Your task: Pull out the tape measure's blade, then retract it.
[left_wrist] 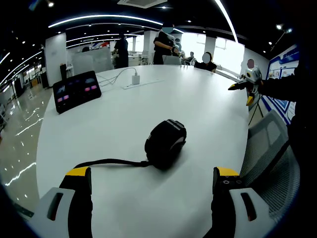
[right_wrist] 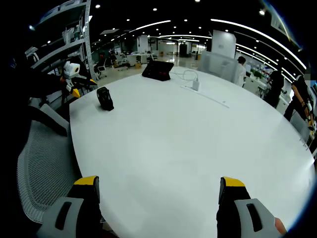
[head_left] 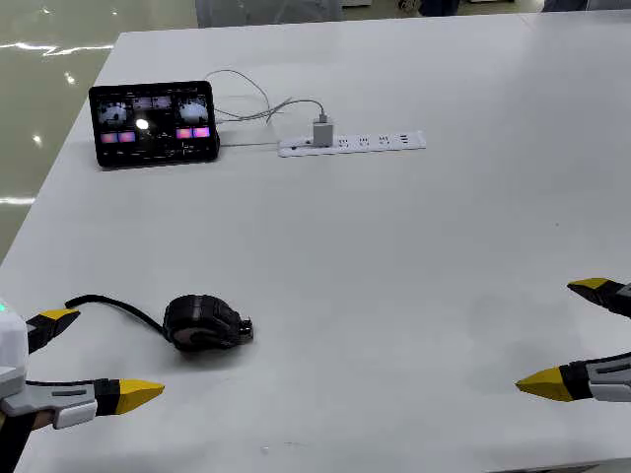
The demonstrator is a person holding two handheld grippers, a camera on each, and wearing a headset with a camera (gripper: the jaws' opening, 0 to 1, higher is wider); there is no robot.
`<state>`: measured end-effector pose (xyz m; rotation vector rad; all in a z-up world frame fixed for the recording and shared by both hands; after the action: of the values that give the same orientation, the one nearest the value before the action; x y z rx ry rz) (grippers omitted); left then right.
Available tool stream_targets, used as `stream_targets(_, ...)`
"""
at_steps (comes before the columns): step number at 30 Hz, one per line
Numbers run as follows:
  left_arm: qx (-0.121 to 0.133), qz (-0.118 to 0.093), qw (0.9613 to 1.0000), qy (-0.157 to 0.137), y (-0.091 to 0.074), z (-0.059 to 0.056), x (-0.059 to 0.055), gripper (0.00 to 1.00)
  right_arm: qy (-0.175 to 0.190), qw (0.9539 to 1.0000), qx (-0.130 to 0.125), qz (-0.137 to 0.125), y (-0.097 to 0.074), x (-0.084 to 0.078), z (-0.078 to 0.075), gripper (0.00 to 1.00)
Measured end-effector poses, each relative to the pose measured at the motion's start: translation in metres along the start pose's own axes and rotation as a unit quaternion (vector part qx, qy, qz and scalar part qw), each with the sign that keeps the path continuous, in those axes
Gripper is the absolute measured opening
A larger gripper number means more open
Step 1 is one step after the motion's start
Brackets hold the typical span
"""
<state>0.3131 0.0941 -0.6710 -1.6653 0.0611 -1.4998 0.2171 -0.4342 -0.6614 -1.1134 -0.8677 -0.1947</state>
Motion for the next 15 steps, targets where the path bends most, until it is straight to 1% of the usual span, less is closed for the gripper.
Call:
stream_targets(2, -0.001, 0.002, 1.0000, 0.000, 0.0001, 0.0001, -0.0002, 0.99, -0.006, 1.0000, -0.004, -0.003, -0.0003, 0.0008, -0.0008, 0.99)
stream_targets(7, -0.002, 0.002, 1.0000, 0.000, 0.0003, 0.0009, 0.0000, 0.99, 0.000, 1.0000, -0.001, -0.002, 0.0001, 0.0001, 0.0002, 0.99)
stream_targets(15, -0.002, 0.000, 1.0000, -0.004, 0.0005, 0.0024, -0.0003, 0.99, -0.002, 1.0000, 0.001, -0.001, 0.0016, -0.0004, 0.0011, 0.99)
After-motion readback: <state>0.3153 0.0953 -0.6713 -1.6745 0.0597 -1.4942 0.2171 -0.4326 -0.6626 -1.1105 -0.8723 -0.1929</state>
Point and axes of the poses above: the centre of the closed fingertips' face, and the gripper's own axes: y roughly forward along the fingers, z roughly to its left, x roughly out of its top, the point moved 7 cm from there along -y, roughly backward along the fingers, and after that the axes turned 12 degrees about y, right-handed, at the moved point
